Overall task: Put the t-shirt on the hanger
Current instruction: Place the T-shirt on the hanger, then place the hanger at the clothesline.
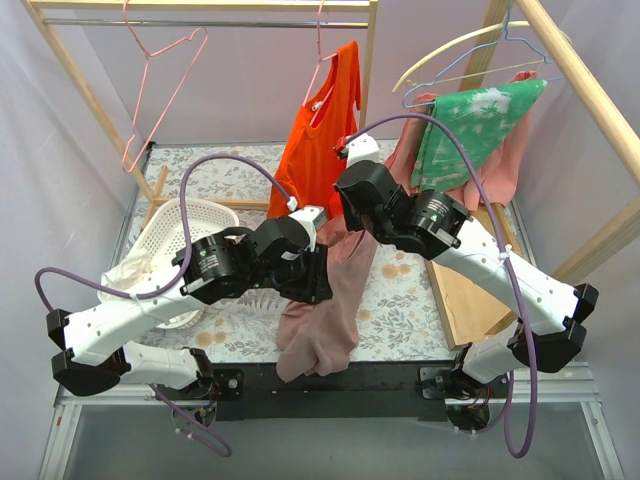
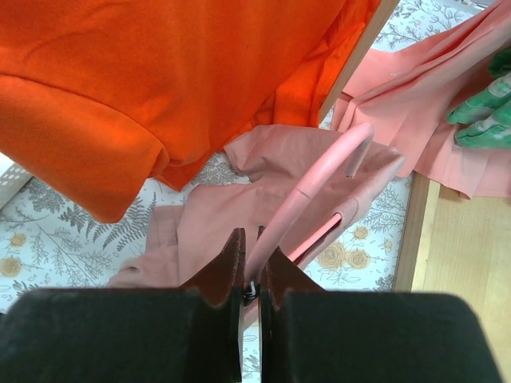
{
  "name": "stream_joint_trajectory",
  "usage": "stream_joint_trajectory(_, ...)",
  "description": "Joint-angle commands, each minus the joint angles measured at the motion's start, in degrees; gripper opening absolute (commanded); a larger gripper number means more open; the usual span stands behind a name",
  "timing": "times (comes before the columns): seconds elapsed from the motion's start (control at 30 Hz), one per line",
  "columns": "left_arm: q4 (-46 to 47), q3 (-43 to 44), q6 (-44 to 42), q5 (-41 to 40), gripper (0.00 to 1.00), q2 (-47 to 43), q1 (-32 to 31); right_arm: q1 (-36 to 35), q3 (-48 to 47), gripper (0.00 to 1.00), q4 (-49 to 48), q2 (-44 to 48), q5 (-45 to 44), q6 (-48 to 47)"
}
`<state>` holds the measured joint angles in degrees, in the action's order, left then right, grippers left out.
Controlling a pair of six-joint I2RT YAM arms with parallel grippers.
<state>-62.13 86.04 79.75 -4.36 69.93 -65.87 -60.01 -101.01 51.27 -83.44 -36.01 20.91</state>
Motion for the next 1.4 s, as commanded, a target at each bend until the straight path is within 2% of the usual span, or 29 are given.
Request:
stream_joint_trajectory(0.0, 3.32, -5.35, -1.08, -0.65, 0.35, -1.90, -0.32, 0.15, -5.24, 0.01, -1.17, 2.13, 0.41, 0.71)
stream_joint_trajectory(0.2, 8.24, -9.83, 0.06, -1.96, 0.37, -3.65, -0.32, 0.07, -4.55, 0.01, -2.83, 4.94, 2.34, -0.95)
stream_joint_trajectory(0.23, 8.69, -10.19, 0.23, -2.40, 0.35, -4.10, -0.32, 0.07, -3.59, 0.01, -4.40, 5.47, 2.70, -1.22)
stream_joint_trajectory(0.27, 9.30, -10.45, 0.76, -3.02, 0.27, -4.45, -0.32, 0.15, -2.45, 0.01, -5.03, 6.00, 3.48, -1.22)
stream_joint_trajectory(0.33, 9.13, -10.10, 1.11, -5.04, 0.21, -5.33, -0.32, 0.07, -0.24, 0.01, -6.09, 7.06, 4.28, -1.05)
stream_joint_trajectory(0.37, 8.87, -9.75, 1.11, -5.74, 0.13, -5.59, -0.32, 0.07, 0.11, 0.01, -6.18, 7.15, 5.06, -0.87)
stream_joint_trajectory(0.5, 9.31, -10.37, -0.38, -8.46, 0.00, -7.96, -0.32, 0.07, 1.52, 0.01, -7.23, 7.24, 8.31, -0.34)
stream_joint_trajectory(0.73, 8.25, -12.82, -5.29, -12.60, 0.00, -12.71, -0.32, 0.07, 5.12, 0.01, -13.20, 8.73, 14.82, -2.27)
stream_joint_trajectory(0.87, 10.27, -15.20, -8.46, -12.34, 0.00, -16.75, -0.32, 0.15, 8.01, 0.35, -16.81, 9.96, 19.56, -3.24)
stream_joint_trajectory(0.93, 10.27, -16.60, -9.51, -11.73, 0.00, -18.16, -0.32, 0.07, 8.64, 0.47, -17.69, 10.05, 20.27, -3.42)
stream_joint_trajectory(0.97, 10.53, -17.30, -9.52, -11.46, 0.00, -18.69, -0.32, 0.07, 8.81, 0.58, -17.69, 9.96, 20.62, -3.59)
stream_joint_trajectory(1.03, 10.54, -19.84, -10.48, -10.94, 0.00, -20.88, -0.32, 0.07, 9.51, 0.67, -18.04, 10.31, 20.45, -3.59)
stream_joint_trajectory(1.07, 11.06, -20.73, -10.92, -10.50, 0.00, -22.02, -0.32, 0.07, 9.87, 0.85, -18.13, 10.84, 19.23, -3.24)
stream_joint_trajectory(1.17, 11.51, -23.89, -12.76, -7.08, 0.00, -25.45, -0.32, 0.24, 12.41, 0.96, -19.44, 13.11, 15.64, -2.71)
stream_joint_trajectory(1.37, 10.01, -27.24, -15.58, -2.76, 0.00, -31.34, -0.32, 0.68, 18.13, 0.98, -24.97, 18.57, 9.30, -0.78)
